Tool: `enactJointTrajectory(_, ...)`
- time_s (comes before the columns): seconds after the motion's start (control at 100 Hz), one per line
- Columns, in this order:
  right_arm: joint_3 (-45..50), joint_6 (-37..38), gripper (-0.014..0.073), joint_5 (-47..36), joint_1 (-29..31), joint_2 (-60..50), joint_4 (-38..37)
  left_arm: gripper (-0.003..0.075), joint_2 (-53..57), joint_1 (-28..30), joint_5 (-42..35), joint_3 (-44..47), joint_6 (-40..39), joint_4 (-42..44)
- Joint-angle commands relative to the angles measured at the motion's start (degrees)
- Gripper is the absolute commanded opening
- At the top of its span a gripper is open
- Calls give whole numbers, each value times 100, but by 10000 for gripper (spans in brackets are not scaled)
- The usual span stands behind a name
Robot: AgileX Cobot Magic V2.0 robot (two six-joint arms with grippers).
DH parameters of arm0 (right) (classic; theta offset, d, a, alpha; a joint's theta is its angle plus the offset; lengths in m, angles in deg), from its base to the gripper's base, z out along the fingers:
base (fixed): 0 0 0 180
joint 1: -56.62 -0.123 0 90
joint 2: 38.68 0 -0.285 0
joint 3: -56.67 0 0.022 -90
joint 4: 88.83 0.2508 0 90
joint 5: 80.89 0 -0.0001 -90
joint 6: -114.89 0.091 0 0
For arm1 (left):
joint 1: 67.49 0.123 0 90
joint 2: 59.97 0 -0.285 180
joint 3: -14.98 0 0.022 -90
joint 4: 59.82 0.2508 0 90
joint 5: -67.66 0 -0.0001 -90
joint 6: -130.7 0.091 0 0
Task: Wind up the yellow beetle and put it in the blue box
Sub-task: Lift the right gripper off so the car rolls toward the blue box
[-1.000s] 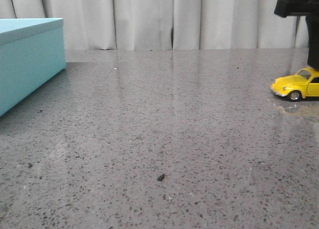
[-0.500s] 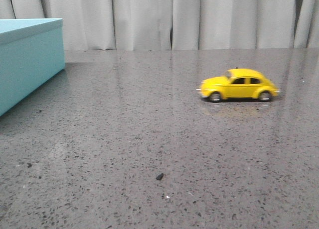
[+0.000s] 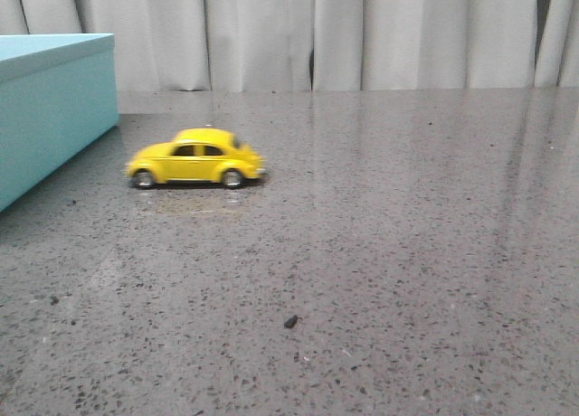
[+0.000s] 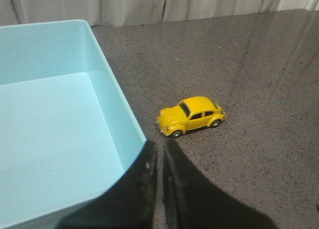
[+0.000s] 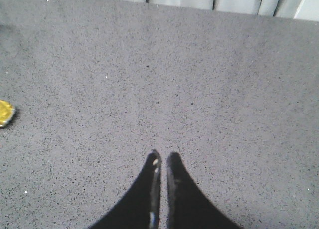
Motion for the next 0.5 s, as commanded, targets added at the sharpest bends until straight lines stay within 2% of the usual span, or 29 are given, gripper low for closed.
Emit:
enactJointTrajectory(0.0,225,-13,-48,-699,15,-396,5,-19,-70,-48,-369,-164,-6,-109)
enactJointTrajectory(0.19,833,-13,-48,-972,15,-1185,5,-19,-70,-48,-369,-164,-6,-109)
enactJointTrajectory(0.49,1187,-370,-48,-1233,15,-2100,5,-19,-70,-48,-422,-164,-6,-109)
